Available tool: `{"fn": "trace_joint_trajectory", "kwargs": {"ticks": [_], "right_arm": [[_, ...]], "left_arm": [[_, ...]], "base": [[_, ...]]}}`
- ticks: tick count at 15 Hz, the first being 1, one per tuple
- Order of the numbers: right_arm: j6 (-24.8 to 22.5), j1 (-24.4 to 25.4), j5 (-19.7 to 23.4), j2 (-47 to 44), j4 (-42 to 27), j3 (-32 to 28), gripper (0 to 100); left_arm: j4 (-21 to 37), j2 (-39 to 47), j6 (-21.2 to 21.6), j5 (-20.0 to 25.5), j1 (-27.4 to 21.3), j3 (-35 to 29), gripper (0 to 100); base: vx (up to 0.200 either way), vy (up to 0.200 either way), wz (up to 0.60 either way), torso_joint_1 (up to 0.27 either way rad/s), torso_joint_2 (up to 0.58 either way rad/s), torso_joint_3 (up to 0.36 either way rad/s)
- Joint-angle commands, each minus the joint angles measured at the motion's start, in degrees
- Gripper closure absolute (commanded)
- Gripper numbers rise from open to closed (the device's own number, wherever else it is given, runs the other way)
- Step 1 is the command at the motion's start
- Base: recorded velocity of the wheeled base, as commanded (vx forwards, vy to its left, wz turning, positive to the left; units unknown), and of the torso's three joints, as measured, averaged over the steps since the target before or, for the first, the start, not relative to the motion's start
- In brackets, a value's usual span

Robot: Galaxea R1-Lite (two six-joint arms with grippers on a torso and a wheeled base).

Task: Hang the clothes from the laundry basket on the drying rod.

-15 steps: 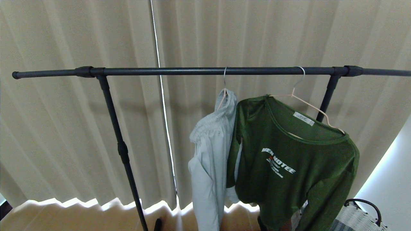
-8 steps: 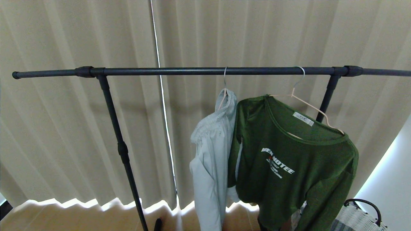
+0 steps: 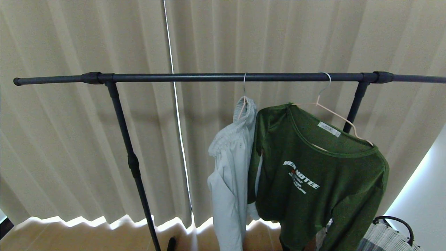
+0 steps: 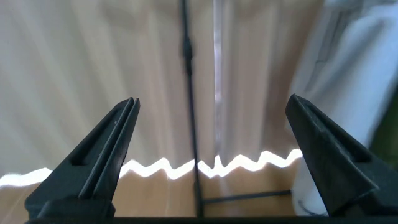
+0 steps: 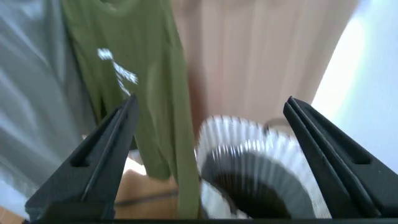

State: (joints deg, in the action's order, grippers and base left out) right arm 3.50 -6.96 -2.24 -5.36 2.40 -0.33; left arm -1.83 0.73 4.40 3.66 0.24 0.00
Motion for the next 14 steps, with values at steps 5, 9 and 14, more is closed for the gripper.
{"fn": "trace_joint_trajectory", "kwargs": {"ticks": [5, 9, 14], "right_arm": [[0.0, 6.8, -3.7, 5.3, -0.2, 0.3, 0], [-3.5, 6.8, -0.3, 5.3, -0.5, 0.3, 0], [-4.1, 6.8, 2.6, 5.3, -0.8, 0.3, 0]], "left_arm": [[0.0, -0.7, 0.1, 0.0, -0.1, 0.0, 0], [0.0, -0.7, 0.0, 0.0, -0.1, 0.0, 0], [0.0, -0.7, 0.1, 0.0, 0.0, 0.0, 0]], "base": [[0.000, 0.000, 0.00, 0.000, 0.00, 0.000], [0.000, 0.000, 0.00, 0.000, 0.00, 0.000], [0.000, 0.000, 0.00, 0.000, 0.00, 0.000]]}}
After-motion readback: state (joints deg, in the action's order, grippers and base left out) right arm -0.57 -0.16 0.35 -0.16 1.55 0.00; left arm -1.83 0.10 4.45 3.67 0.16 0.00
